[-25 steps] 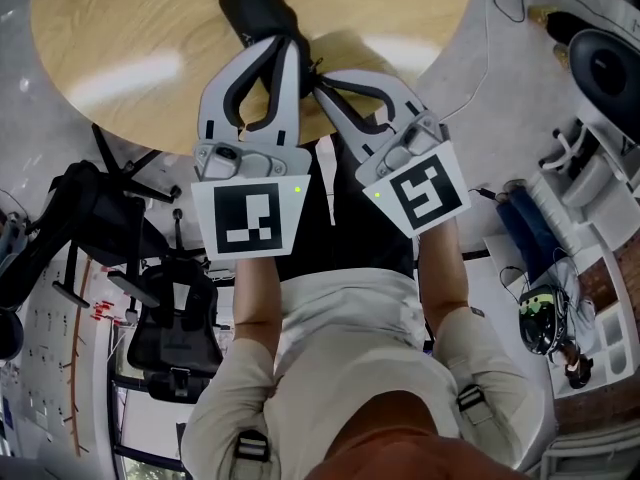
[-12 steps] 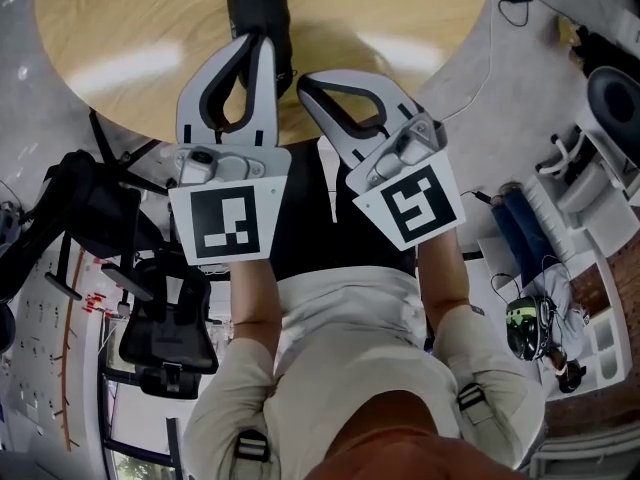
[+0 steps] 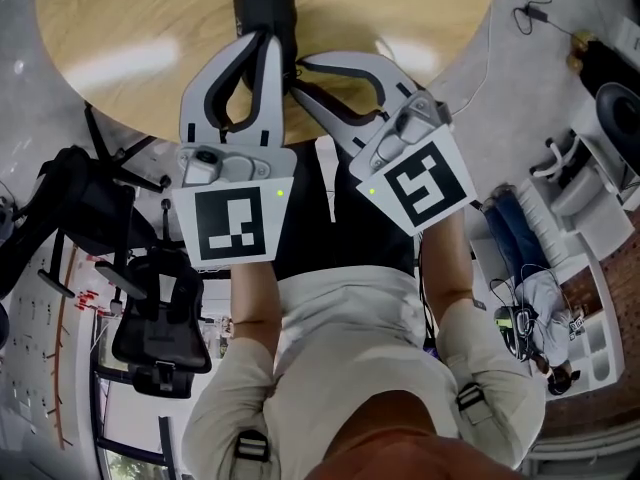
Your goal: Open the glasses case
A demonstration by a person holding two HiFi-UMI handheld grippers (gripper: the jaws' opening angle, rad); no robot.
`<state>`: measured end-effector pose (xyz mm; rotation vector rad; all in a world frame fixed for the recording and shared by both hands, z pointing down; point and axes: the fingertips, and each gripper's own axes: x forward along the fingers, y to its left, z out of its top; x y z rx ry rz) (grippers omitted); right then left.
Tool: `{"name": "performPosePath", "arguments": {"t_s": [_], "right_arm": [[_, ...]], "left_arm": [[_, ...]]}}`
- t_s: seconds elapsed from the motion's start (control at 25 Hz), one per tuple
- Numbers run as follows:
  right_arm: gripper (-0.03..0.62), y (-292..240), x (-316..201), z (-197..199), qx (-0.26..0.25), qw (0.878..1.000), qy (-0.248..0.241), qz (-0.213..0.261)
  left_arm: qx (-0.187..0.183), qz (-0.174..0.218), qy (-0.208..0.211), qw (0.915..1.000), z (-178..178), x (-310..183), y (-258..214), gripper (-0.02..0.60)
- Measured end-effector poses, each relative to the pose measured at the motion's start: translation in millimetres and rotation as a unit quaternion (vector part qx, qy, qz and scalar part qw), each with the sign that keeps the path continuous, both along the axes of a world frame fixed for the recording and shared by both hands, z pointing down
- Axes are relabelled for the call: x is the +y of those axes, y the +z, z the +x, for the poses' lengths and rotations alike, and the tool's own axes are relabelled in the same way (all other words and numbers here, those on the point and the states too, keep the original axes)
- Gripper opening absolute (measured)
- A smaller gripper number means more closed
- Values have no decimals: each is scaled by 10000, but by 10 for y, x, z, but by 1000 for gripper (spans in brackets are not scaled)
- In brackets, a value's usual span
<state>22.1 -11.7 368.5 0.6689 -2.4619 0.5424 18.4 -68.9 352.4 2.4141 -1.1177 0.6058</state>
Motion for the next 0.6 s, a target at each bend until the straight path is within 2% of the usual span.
{"name": "performPosePath", "arguments": {"t_s": [0.28, 0.6], "right_arm": [[49, 12, 45, 20, -195, 9992, -277, -226], [65, 39, 14, 17, -547, 9976, -81, -418]], "left_arm": [[9, -12, -41, 10000, 0, -6, 9, 25], [8, -7, -49, 10000, -3, -1, 5, 25]]}}
